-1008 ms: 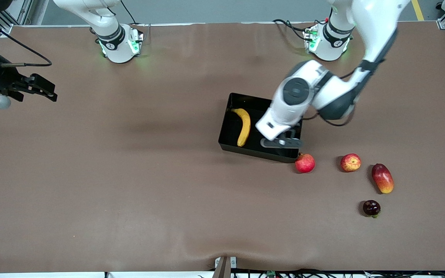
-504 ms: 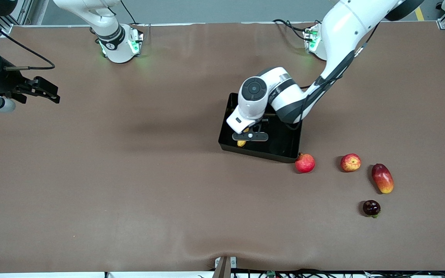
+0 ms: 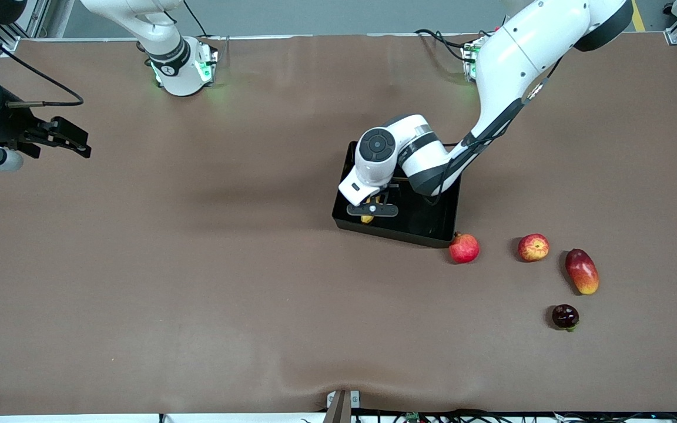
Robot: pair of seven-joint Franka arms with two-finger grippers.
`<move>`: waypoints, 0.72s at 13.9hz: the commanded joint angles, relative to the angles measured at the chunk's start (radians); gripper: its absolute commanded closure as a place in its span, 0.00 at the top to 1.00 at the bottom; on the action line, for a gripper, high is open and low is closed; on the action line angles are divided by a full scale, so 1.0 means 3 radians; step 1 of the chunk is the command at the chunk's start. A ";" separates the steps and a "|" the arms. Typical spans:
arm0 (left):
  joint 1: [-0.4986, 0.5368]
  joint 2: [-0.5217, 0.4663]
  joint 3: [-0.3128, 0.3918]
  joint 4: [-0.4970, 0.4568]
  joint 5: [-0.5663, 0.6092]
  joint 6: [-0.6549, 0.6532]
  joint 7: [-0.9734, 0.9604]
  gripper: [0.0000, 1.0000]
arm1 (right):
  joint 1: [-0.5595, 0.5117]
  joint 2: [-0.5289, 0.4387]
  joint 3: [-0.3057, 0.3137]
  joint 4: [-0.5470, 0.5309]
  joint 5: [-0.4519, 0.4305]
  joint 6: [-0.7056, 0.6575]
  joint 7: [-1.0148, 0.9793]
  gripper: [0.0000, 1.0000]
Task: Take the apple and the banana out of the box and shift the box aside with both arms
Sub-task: 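Move the left gripper back into the box over the banana, then grasp the yellow banana with the left gripper and lift it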
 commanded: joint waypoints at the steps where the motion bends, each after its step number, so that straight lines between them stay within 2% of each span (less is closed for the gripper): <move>1: -0.0116 0.0063 0.0089 0.0070 0.0086 0.0052 -0.0108 1.00 | 0.0028 -0.0007 0.0004 0.0010 -0.0048 0.0007 0.0072 1.00; 5: -0.0121 0.0145 0.0094 0.0070 0.0081 0.0185 -0.0194 0.97 | 0.0028 -0.0007 0.0004 0.0010 -0.0048 0.0007 0.0072 1.00; 6: -0.0121 0.0171 0.0094 0.0070 0.0086 0.0216 -0.0215 0.93 | 0.0028 -0.0007 0.0004 0.0010 -0.0048 0.0007 0.0072 1.00; 10: -0.0121 0.0248 0.0094 0.0070 0.0086 0.0338 -0.0225 0.63 | 0.0028 -0.0007 0.0004 0.0005 -0.0048 0.0007 0.0072 1.00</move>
